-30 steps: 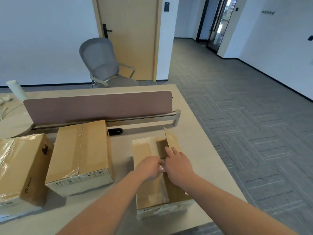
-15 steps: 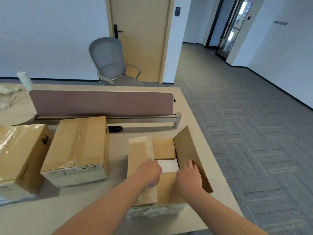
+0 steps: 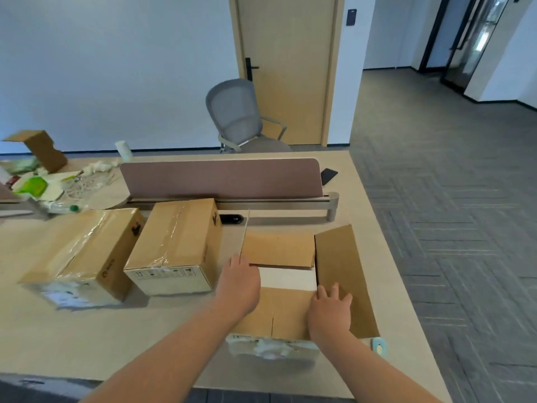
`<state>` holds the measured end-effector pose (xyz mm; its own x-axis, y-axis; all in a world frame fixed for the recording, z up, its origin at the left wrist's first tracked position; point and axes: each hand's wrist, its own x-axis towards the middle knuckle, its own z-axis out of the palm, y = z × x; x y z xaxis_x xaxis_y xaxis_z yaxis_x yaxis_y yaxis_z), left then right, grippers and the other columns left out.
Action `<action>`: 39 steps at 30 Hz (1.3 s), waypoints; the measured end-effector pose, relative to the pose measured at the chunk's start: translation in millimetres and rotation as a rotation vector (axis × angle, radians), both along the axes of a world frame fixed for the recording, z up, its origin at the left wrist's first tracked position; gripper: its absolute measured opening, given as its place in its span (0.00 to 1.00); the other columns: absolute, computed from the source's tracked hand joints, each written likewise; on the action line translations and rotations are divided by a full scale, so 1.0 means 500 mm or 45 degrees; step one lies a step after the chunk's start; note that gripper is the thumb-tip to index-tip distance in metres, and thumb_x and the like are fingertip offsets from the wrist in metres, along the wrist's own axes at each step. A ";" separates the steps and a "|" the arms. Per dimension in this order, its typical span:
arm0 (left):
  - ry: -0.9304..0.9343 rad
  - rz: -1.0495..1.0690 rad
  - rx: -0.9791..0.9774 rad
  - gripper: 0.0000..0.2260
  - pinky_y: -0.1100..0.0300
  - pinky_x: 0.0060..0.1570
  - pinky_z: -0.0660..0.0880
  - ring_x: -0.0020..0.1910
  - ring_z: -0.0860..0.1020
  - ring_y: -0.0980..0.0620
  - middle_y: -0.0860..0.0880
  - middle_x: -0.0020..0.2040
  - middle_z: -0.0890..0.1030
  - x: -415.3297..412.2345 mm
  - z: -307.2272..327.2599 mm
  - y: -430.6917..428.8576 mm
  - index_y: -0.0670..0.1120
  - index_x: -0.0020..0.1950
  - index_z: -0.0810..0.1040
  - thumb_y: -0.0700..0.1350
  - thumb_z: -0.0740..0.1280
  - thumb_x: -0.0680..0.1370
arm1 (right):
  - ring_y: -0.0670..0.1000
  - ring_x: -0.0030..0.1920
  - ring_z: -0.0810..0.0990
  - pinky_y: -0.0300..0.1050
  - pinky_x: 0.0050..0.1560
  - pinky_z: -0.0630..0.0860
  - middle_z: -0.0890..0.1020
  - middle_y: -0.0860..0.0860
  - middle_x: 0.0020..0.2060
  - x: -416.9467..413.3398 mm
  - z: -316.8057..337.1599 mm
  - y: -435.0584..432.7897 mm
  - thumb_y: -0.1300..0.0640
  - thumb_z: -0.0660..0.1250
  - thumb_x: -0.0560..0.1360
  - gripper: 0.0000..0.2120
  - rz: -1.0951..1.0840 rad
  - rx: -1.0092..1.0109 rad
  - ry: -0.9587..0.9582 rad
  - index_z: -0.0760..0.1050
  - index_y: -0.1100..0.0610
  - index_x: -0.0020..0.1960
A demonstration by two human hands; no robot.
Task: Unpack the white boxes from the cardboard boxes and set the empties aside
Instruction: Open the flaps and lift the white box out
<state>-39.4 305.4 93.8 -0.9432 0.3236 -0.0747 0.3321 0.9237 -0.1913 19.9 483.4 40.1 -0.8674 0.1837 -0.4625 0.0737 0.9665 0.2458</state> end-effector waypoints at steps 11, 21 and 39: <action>-0.428 0.489 -0.001 0.24 0.44 0.75 0.52 0.77 0.50 0.36 0.35 0.77 0.57 0.054 -0.040 -0.012 0.37 0.73 0.65 0.42 0.53 0.78 | 0.68 0.78 0.49 0.70 0.68 0.62 0.47 0.54 0.81 0.038 0.011 0.051 0.56 0.53 0.82 0.29 -0.009 0.056 -0.069 0.48 0.58 0.81; -0.700 0.560 0.381 0.28 0.46 0.70 0.63 0.73 0.59 0.39 0.40 0.74 0.60 0.068 -0.120 0.015 0.43 0.78 0.55 0.52 0.57 0.80 | 0.69 0.73 0.61 0.61 0.64 0.73 0.57 0.57 0.77 0.063 0.001 0.075 0.61 0.57 0.81 0.25 -0.034 0.035 -0.023 0.61 0.61 0.77; -0.717 0.678 0.890 0.16 0.54 0.54 0.74 0.51 0.76 0.51 0.52 0.57 0.77 0.098 -0.115 0.015 0.52 0.61 0.67 0.52 0.60 0.74 | 0.56 0.55 0.78 0.47 0.55 0.78 0.65 0.59 0.70 0.142 -0.041 0.022 0.60 0.64 0.78 0.21 -0.309 -0.440 0.189 0.65 0.57 0.69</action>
